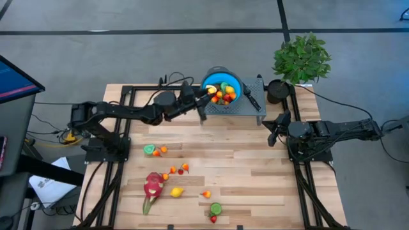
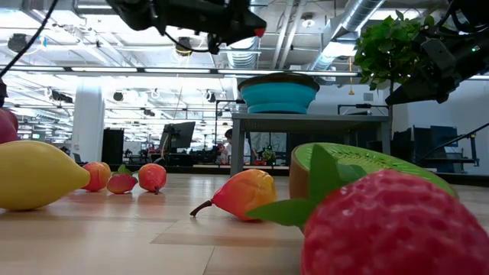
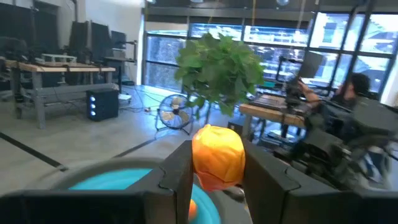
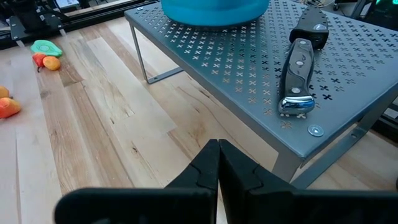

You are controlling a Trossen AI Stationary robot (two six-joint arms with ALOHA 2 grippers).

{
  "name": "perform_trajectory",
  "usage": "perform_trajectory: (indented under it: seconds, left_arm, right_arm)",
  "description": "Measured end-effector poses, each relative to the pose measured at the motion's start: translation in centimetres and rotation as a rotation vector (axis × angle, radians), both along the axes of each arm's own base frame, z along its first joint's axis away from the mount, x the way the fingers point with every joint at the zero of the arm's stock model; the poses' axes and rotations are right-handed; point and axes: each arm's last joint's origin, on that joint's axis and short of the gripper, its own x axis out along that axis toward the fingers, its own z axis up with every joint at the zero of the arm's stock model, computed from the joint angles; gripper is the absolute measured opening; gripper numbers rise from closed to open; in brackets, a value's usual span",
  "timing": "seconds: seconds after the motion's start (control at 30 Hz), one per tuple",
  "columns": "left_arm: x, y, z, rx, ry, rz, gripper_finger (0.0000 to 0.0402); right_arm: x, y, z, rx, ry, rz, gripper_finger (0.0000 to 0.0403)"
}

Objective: Pick & Place Fruit
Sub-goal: Put the yellow pear into the strainer bowl

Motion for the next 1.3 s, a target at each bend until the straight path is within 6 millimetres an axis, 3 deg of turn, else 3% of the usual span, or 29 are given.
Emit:
perform_trajectory:
  seconds: [0.27, 0.47, 0.73, 1.13, 1.3]
  left_arm:
    - [3.1, 2.2, -0.3, 0.030, 0.023, 0.040, 0.0108]
    - [4.6, 2.8, -2.0, 0.088, 0.103, 0.062, 0.0108]
    - [4.7, 3.4, -2.5, 0.137, 0.152, 0.134, 0.0122]
    - [4.1, 5.0, -2.3, 0.025, 0.080, 0.166, 0.0218]
    - [4.2, 4.6, -2.3, 0.023, 0.079, 0.154, 0.0210]
  right_arm:
    - [0.0, 0.0, 0.0, 0.000, 0.000, 0.001, 0.0000]
    - [0.0, 0.0, 0.0, 0.000, 0.001, 0.002, 0.0000]
    - [0.0, 0.0, 0.0, 0.002, 0.001, 0.004, 0.0000]
    - [0.0, 0.0, 0.0, 0.002, 0.001, 0.004, 0.0000]
    - [0.0, 0.0, 0.0, 0.002, 0.001, 0.004, 0.0000]
